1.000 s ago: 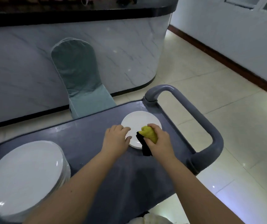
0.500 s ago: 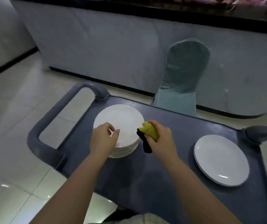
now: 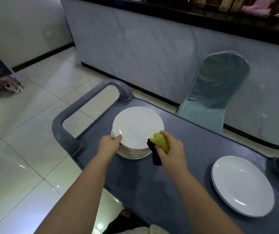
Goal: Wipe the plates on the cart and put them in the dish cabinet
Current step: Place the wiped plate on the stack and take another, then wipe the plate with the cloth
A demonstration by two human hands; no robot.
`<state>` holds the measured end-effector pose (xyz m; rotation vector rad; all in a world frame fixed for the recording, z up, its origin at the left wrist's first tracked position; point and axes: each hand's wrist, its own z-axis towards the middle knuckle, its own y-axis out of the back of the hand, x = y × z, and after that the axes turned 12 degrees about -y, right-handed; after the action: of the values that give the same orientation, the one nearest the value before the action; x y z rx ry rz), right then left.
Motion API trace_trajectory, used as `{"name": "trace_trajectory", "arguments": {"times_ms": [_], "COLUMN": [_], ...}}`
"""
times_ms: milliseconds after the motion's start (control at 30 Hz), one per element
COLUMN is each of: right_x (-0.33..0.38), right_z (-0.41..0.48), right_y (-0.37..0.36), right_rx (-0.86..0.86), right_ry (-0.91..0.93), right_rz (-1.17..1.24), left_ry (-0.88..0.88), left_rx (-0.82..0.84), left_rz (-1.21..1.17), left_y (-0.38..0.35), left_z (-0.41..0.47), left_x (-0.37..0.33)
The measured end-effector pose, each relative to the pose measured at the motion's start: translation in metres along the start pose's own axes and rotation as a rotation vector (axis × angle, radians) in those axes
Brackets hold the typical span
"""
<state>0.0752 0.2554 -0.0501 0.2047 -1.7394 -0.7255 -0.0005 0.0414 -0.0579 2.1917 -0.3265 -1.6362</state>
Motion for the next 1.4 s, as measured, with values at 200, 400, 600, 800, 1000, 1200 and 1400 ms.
{"name": "trace_trajectory", "arguments": {"times_ms": [200, 400, 600, 800, 1000, 1200, 1400], "right_x": [-0.003, -0.002, 0.004, 0.012, 0.013, 0.019, 0.063], "right_z": [-0.002, -0.005, -0.005, -0.005, -0.005, -0.002, 0.037], "right_y": [0.009, 0.012, 0.015, 0.015, 0.017, 0.032, 0.013], "right_rx": [0.016, 0.03, 0.03, 0.022, -0.005, -0.078, -0.009], "right_ry": [-0.014, -0.009, 0.0, 0.041, 0.066, 0.068, 0.091], "right_rz": [0.02, 0.049, 0.063, 0.086, 0.132, 0.357, 0.173], "left_ry": [0.106, 0.18, 0.077, -0.146, -0.237, 0.008, 0.029], "left_rx": [-0.157, -0.027, 0.013, -0.021, -0.169, 0.053, 0.298], "left_rz": [-0.402, -0.627, -0.474, -0.159, -0.137, -0.805, -0.958], "left_y": [0.015, 0.018, 0.048, 0.068, 0.077, 0.064, 0.007], "left_z": [-0.014, -0.024, -0.014, -0.014, -0.021, -0.072, -0.107], "left_x": [0.007, -0.003, -0.059, -0.114, -0.097, -0.036, -0.038]}}
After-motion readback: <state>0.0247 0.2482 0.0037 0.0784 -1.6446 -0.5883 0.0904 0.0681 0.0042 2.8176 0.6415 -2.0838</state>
